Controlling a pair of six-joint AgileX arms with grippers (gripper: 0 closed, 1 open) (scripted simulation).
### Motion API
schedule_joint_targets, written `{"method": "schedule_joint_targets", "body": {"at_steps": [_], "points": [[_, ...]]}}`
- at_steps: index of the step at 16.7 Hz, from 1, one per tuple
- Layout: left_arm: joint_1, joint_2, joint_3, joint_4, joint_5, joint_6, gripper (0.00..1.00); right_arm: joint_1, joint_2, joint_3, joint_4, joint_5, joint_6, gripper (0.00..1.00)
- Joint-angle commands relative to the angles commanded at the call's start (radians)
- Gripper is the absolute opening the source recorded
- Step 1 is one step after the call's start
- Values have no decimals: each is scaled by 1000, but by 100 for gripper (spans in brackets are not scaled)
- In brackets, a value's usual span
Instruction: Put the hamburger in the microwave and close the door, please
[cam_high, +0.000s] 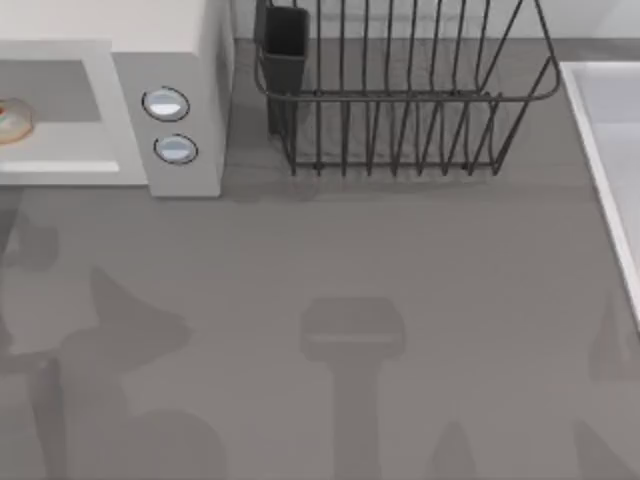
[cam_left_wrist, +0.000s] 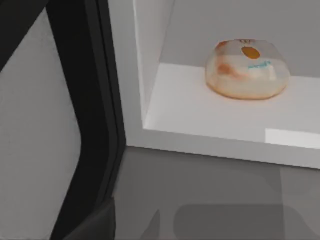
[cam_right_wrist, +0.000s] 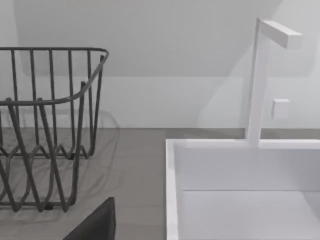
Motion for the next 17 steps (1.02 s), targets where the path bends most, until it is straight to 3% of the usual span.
{"method": "schedule_joint_targets", "body": {"at_steps": [10,17], "points": [[-3,-33,-4,-44,-2,-4,100,0,0,0,0,0,0,100],[-78,-341,-112,-136,-44,-28,100,0,0,0,0,0,0,100]]}}
